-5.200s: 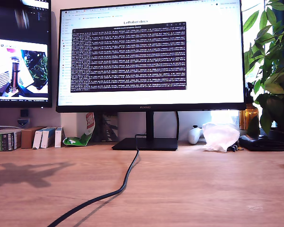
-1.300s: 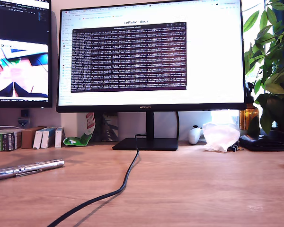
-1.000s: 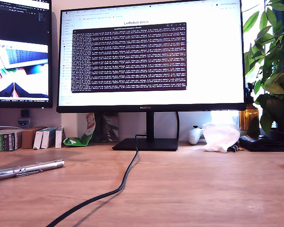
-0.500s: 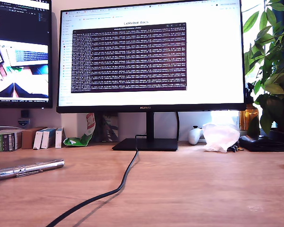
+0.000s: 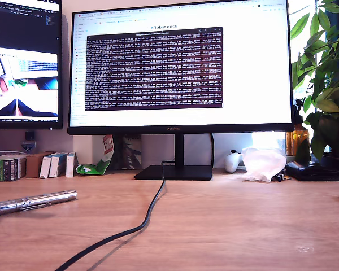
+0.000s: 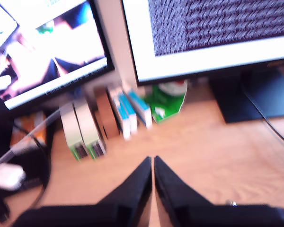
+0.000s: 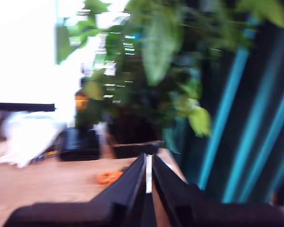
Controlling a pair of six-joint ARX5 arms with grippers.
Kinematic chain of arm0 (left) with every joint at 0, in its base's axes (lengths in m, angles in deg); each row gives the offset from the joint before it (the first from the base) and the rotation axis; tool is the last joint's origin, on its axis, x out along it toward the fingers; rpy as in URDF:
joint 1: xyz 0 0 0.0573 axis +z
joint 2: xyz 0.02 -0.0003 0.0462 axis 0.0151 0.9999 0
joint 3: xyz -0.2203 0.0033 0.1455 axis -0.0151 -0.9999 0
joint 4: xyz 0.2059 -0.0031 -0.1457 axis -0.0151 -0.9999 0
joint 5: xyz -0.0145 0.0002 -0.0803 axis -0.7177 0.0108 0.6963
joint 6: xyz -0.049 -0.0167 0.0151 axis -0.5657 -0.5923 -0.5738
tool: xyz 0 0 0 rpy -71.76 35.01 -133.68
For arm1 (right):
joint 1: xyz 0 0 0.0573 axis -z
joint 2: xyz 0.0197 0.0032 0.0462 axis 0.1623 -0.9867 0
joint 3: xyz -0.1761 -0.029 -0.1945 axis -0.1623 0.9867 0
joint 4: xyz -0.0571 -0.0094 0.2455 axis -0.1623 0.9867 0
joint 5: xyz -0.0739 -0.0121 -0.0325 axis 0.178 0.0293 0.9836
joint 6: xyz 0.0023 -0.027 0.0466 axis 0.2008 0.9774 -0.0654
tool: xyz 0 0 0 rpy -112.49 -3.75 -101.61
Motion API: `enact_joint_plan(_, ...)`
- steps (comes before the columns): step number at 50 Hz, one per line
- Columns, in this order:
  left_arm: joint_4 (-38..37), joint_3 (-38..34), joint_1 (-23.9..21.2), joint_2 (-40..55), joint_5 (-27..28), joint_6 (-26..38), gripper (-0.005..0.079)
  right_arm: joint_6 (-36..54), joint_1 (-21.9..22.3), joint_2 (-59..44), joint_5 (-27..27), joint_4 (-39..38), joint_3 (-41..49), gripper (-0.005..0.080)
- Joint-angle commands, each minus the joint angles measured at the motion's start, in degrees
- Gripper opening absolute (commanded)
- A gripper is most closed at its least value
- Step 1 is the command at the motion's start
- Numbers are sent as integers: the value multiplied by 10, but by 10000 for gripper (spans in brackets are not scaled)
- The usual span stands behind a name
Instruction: Pick the metallic laser pointer with your right arm, pass it to your left arm, then place it down to the left side of the table
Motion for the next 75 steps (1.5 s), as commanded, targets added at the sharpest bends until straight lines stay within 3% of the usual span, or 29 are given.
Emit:
enact_joint_plan(1,30,-36,-6,-8,-14,9,-23,-53,2,0,13,13,-1,-1)
enact_joint_plan(9,45,-68,-24,-27,-50,-30,-23,-173,2,1,28,-23,-1,-1)
enact_joint_plan(15,102,-99,-44,-45,-63,-38,-23,-152,2,1,71,-50,3,-1)
enact_joint_plan(30,214,-189,-104,-72,-122,-31,-23,-200,2,4,61,-111,80,-1)
enact_joint_plan(38,261,-238,-118,-83,-130,-4,-23,-149,1,4,61,-191,158,-1)
enact_joint_plan(43,290,-270,-121,-97,-139,21,-23,-88,1,4,31,-239,186,-1)
enact_joint_plan(50,309,-299,-121,-125,-142,28,-23,5,1,4,-79,-273,200,-1)
enact_joint_plan(57,307,-302,-121,-149,-143,66,-23,23,2,4,-76,-285,210,-1)
enact_joint_plan(66,251,-306,-121,-183,-150,65,-23,42,2,4,-76,-297,227,-1)
enact_joint_plan(75,243,-348,-121,-241,-157,44,-23,37,2,4,-76,-292,229,-1)
